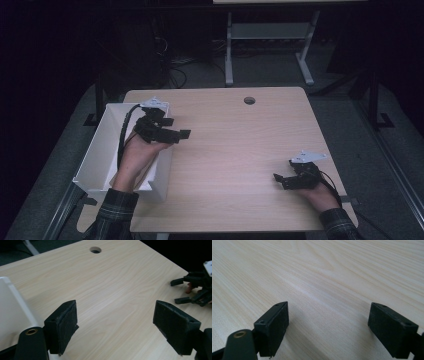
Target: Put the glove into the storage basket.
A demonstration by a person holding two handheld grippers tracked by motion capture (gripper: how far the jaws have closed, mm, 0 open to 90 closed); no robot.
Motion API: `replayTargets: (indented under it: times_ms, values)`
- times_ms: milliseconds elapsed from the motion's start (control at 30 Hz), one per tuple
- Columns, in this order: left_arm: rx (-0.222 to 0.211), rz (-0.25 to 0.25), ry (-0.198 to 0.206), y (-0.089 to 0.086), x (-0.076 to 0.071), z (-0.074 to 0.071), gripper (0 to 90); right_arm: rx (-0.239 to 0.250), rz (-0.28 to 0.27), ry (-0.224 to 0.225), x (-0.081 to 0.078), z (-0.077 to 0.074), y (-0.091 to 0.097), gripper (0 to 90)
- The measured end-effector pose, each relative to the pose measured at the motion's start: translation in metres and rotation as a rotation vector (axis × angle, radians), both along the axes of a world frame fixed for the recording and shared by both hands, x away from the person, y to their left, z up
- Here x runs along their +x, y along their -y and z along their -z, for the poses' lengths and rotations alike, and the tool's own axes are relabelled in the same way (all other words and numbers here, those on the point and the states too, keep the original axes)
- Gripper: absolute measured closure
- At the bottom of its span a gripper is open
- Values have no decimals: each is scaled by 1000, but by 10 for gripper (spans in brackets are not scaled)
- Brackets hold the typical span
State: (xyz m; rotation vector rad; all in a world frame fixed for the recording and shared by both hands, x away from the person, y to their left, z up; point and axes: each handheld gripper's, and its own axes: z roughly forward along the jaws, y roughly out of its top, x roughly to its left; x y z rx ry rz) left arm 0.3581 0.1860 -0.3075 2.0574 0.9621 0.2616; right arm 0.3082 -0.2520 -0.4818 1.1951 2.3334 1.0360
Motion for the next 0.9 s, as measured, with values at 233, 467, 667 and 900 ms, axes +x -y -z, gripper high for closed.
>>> replayTargets:
  times_ms: [233,467,667,900]
  values:
    - [12,72,-15,39,-2,10,190,0,-1,0,0,0,0,164]
    - [40,125,-10,72,-8,29,192,-2,-5,1,0,0,0,164]
    - [44,147,-3,88,-11,45,192,-2,-6,1,0,0,0,164]
    - [68,177,-12,102,-17,73,191,-2,-8,2,0,0,0,164]
